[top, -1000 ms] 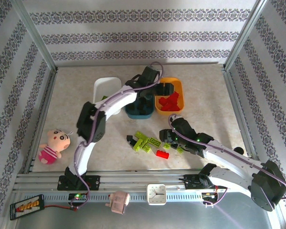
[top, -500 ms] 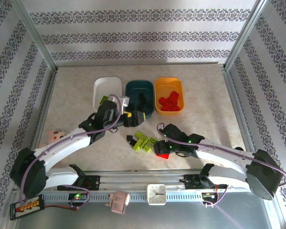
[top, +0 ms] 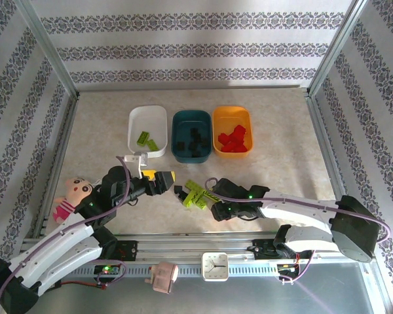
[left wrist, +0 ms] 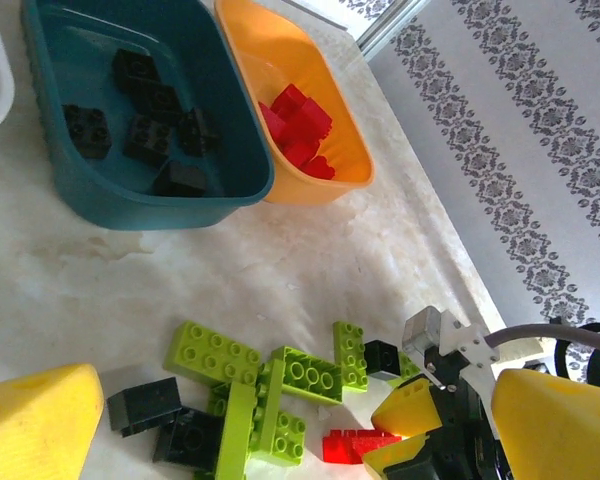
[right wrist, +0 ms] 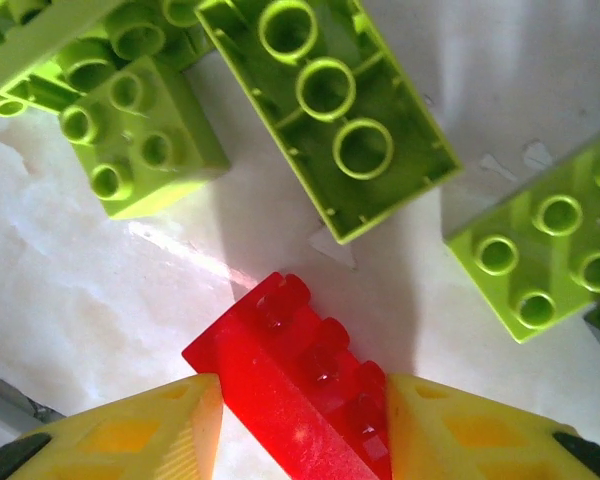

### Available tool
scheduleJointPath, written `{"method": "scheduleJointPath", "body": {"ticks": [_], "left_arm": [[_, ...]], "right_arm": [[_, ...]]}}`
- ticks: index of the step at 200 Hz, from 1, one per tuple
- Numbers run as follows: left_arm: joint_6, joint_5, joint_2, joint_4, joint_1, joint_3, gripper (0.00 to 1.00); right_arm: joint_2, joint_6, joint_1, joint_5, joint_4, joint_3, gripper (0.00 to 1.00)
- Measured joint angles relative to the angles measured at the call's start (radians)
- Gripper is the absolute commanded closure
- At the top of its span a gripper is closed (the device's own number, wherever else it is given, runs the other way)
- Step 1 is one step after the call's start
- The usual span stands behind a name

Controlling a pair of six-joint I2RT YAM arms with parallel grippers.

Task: Sort the legos into containers by color
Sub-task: Pick up the lego from the bottom-center of the table.

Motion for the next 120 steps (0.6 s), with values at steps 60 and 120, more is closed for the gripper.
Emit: {"method": "scheduleJointPath", "body": {"ticks": [60,120], "left_arm": [[-0.003,-0.038,-0.05,-0.075,0.0,-0.002,0.0],[-0.004,-0.07,-0.088,-0.115,0.0,-0.015,0.0]], "right_arm": [[0.101,0.007,0.022,0.03,0.027,0.068,0.54],[0.115,-0.016,0.135,0.022,0.002,0.109,0.39]]}}
